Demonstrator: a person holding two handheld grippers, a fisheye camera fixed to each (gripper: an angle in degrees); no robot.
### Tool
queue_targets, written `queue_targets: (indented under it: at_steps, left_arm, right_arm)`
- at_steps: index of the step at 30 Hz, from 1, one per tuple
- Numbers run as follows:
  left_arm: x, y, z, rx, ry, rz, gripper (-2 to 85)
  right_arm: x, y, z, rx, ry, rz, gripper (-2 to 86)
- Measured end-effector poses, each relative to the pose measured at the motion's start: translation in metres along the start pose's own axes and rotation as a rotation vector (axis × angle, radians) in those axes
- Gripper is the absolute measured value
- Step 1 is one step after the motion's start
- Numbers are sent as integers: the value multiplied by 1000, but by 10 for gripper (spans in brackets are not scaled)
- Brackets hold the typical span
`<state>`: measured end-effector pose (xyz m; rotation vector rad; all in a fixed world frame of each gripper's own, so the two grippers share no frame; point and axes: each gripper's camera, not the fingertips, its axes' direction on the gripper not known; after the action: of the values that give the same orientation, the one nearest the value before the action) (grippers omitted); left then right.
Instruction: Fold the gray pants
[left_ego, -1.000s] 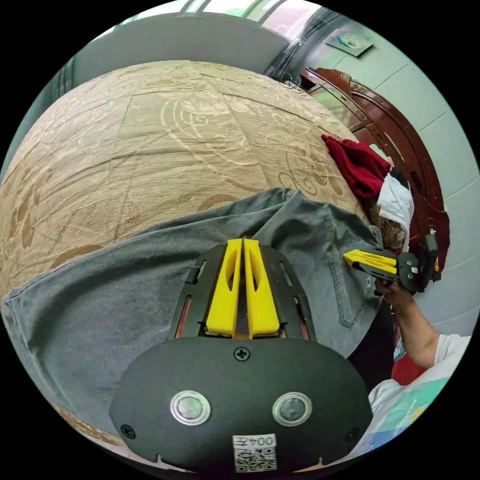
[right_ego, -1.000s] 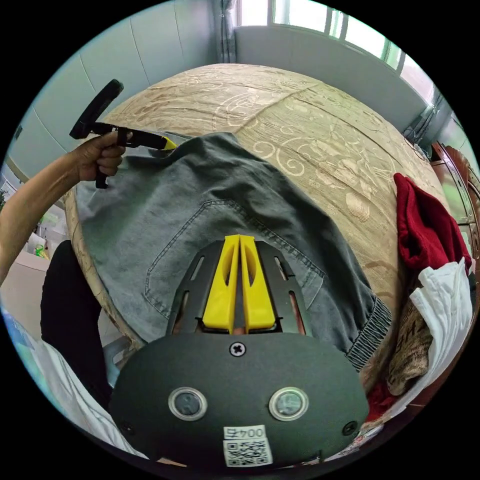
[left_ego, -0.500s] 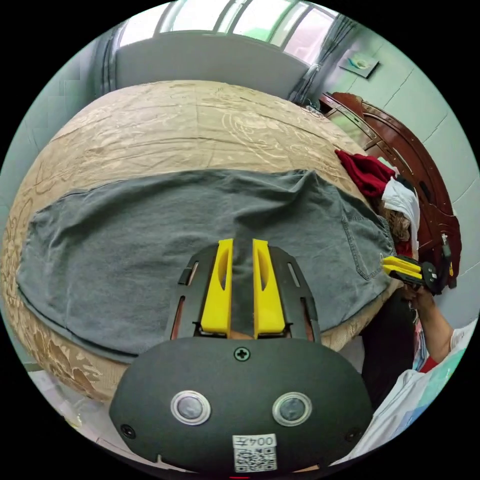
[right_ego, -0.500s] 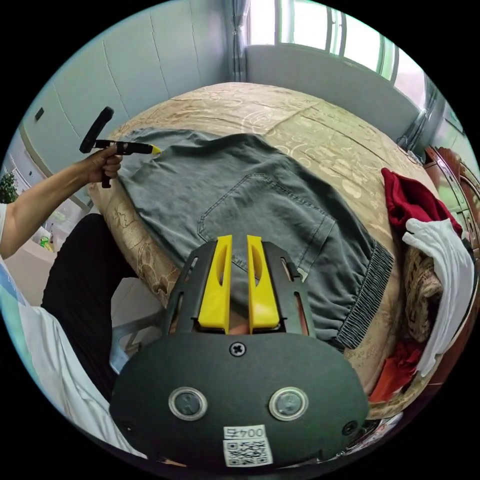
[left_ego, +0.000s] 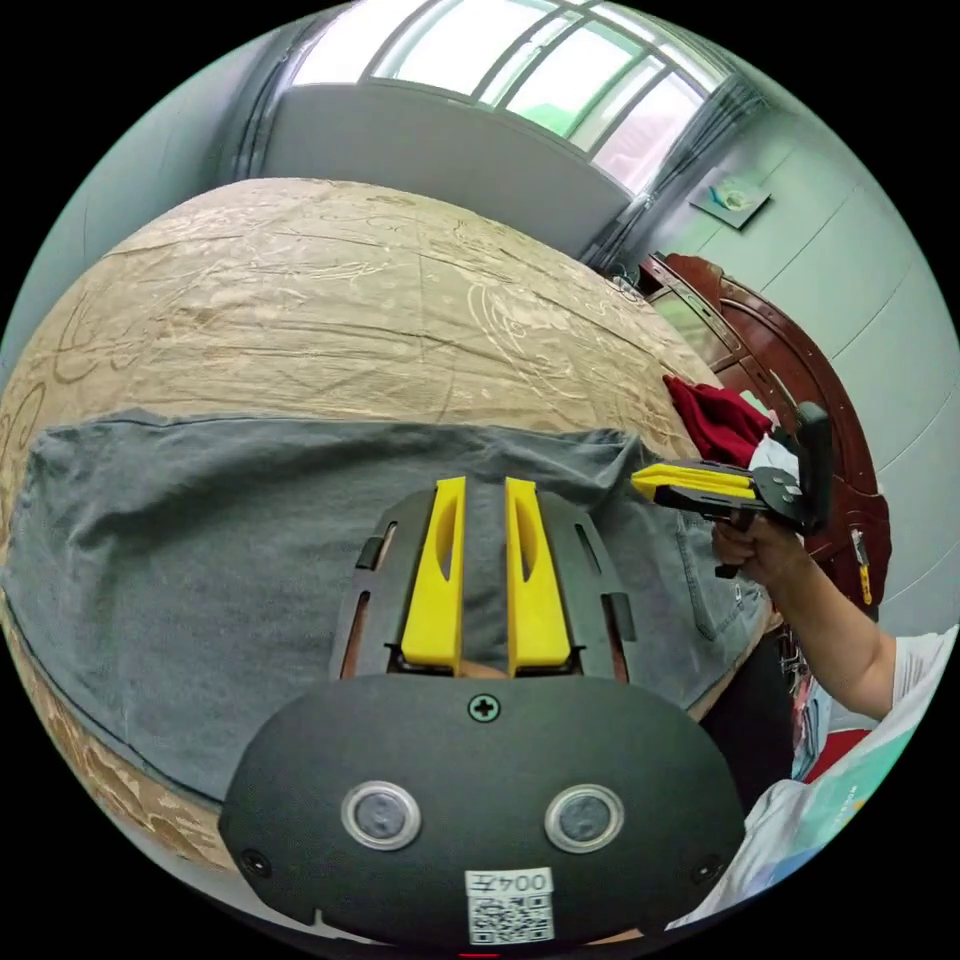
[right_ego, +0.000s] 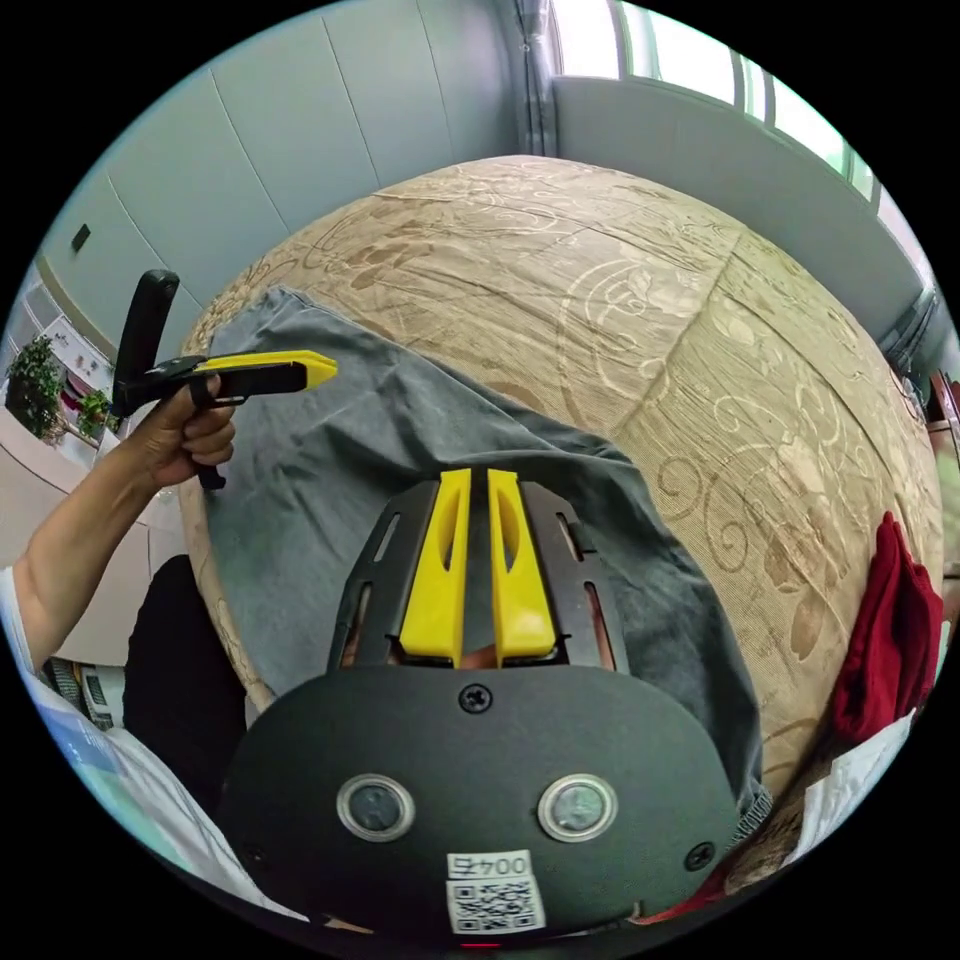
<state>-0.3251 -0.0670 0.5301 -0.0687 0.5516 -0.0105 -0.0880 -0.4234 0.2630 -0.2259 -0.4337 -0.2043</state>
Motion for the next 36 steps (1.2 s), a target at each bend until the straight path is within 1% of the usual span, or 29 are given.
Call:
queue_targets:
  at_steps: [2,4,5,6,8,9,10,12,14,16,17,18,19,20,22,25,28,30,36]
  left_arm:
    - [-4,-11,15,-56,-48,26,73]
    - [-23,-14,31,-129,-139,-20,69]
    - [-30,-12,31,-127,-150,-43,67]
    - [-41,-6,28,-107,-118,-68,65]
    - [-54,4,21,-83,-33,-103,70]
    - [-62,11,10,-51,9,-137,81]
    - [-69,20,-5,-12,30,-153,91]
    - [-87,38,-34,53,35,-187,101]
    - [-117,62,-68,104,-6,-243,108]
    - [-171,103,-128,212,-76,-348,114]
    - [-186,115,-143,239,-99,-378,115]
    - [-217,140,-172,297,-139,-452,116]
    - [-247,168,-198,362,-142,-546,117]
    - [-262,182,-209,399,-131,-597,117]
    - [-310,238,-239,561,-62,-795,119]
    - [-339,283,-251,701,-32,-915,121]
    - [-355,303,-247,716,-35,-1007,123]
    - [-358,309,-244,711,-54,-1030,124]
    - [-352,310,-233,680,-38,-989,125]
  right_arm:
    - [10,-13,22,-39,24,15,40]
    - [26,-19,38,-43,-19,63,16]
    - [37,-19,43,-34,-86,106,16]
    - [43,-19,44,-15,-140,143,24]
    - [37,-15,34,61,-160,145,47]
    - [28,-12,30,103,-137,123,60]
    - [23,-11,32,100,-123,112,63]
    - [14,-8,55,27,-139,107,73]
    - [8,-2,61,49,-138,111,72]
    - [1,3,63,85,-162,106,68]
    - [-3,5,64,98,-174,100,66]
    - [-9,7,67,110,-173,91,65]
    - [-11,7,68,116,-172,87,65]
    - [-16,8,73,123,-172,79,64]
    - [-21,8,81,134,-175,76,61]
    - [-24,8,97,142,-189,86,60]
    - [-25,7,112,150,-191,97,59]
    - [-23,8,123,161,-210,111,57]
    - [-25,15,152,177,-219,114,52]
